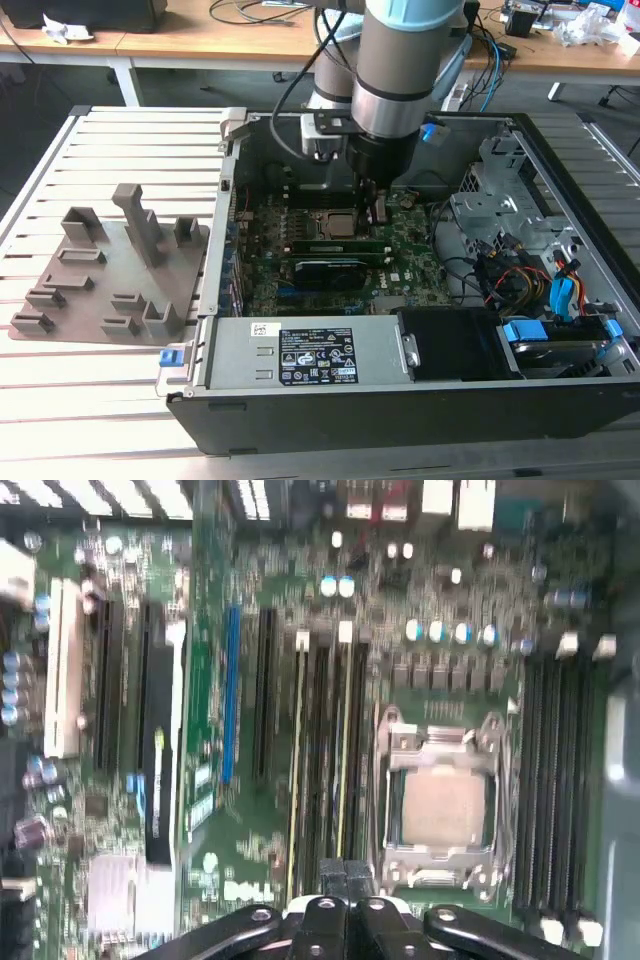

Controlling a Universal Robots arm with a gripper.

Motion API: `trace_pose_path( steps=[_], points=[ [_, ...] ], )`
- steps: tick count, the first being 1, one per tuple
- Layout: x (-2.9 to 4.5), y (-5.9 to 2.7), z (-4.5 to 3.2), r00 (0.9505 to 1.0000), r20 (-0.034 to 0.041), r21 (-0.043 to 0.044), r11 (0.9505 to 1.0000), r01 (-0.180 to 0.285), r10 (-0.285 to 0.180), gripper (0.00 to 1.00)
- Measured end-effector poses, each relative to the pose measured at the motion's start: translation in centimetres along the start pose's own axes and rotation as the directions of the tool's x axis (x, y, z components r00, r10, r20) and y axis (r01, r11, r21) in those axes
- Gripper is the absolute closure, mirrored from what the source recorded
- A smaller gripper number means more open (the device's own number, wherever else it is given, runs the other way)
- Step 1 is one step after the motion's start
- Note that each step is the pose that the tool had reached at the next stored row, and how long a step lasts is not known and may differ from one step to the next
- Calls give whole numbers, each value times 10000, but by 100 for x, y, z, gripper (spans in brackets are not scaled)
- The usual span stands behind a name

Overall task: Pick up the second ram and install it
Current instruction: 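Press down the second ram until it locks into place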

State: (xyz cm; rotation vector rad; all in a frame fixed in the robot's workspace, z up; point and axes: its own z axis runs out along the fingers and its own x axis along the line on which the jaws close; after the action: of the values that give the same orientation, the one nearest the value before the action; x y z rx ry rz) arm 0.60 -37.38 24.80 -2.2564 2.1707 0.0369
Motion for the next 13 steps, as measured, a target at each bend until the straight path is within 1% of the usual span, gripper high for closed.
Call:
trace_pose_path(
  steps=[1, 3, 4, 5, 6, 7, 9, 13],
  points=[
    [6, -101, 87, 10000, 2, -17, 10000, 0, 0, 89],
    [10, -104, 189, 10000, -12, -27, 10000, 0, 0, 89],
    [11, -104, 198, 10000, -11, -30, 10000, 1, -1, 89],
    [7, -105, 191, 10000, 11, -23, 10000, 0, 0, 89],
    [4, -105, 154, 10000, 25, -13, 10000, 0, 0, 89],
    [6, -99, 111, 10000, 2, -10, 10000, -2, 2, 89],
    [2, 10, 106, 10000, -2, 69, 10000, 3, -3, 89],
    [-9, 305, 109, 10000, -8, 196, 9998, 4, -4, 89]
  ],
)
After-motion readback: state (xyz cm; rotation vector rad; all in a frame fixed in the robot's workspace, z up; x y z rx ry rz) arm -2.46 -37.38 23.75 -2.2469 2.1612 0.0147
